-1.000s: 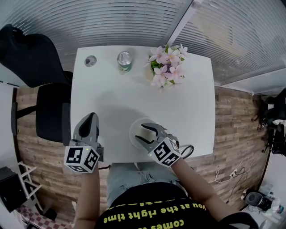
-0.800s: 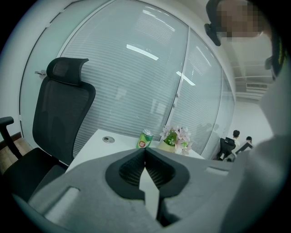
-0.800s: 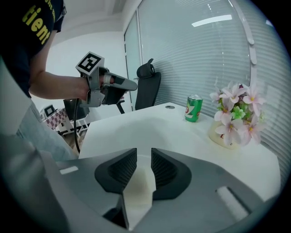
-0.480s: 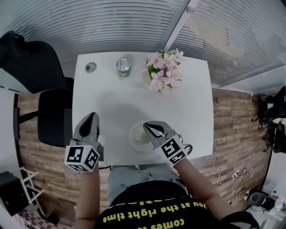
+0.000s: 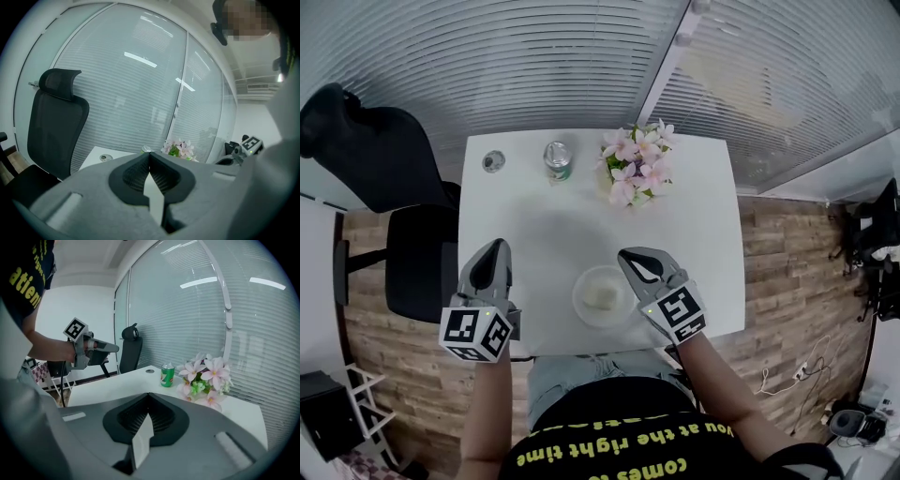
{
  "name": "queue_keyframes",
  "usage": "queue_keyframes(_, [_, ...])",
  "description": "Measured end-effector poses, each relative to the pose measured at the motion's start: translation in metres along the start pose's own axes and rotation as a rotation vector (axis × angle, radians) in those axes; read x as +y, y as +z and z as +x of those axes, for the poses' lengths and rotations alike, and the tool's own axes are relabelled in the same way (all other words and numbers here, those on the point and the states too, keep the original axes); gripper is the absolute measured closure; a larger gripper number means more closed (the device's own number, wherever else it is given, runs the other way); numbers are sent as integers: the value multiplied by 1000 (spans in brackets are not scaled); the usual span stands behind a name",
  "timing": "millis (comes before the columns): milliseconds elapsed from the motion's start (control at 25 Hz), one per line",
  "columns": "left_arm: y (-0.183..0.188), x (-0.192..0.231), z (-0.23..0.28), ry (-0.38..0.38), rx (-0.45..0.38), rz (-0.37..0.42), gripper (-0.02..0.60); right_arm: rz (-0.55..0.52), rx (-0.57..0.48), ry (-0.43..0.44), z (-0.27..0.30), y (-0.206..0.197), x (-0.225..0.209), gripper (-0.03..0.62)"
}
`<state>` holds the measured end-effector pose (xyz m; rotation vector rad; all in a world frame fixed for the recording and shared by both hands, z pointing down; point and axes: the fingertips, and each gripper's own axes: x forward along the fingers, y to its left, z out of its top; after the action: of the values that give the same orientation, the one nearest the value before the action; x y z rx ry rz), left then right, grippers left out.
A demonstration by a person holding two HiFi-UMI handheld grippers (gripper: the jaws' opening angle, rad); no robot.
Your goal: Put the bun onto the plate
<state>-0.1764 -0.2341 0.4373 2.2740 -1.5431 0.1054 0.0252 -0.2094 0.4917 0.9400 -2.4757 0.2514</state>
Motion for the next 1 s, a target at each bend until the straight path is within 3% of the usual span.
queue_keyframes(360, [18,-8,-6,-12,-33,20,581,14,-103,-118,-33,44,-43,586])
queue_keyframes(1000, [38,-46,-4,-76,-87,41,580,18,-293,-145,-92,116,-54,586])
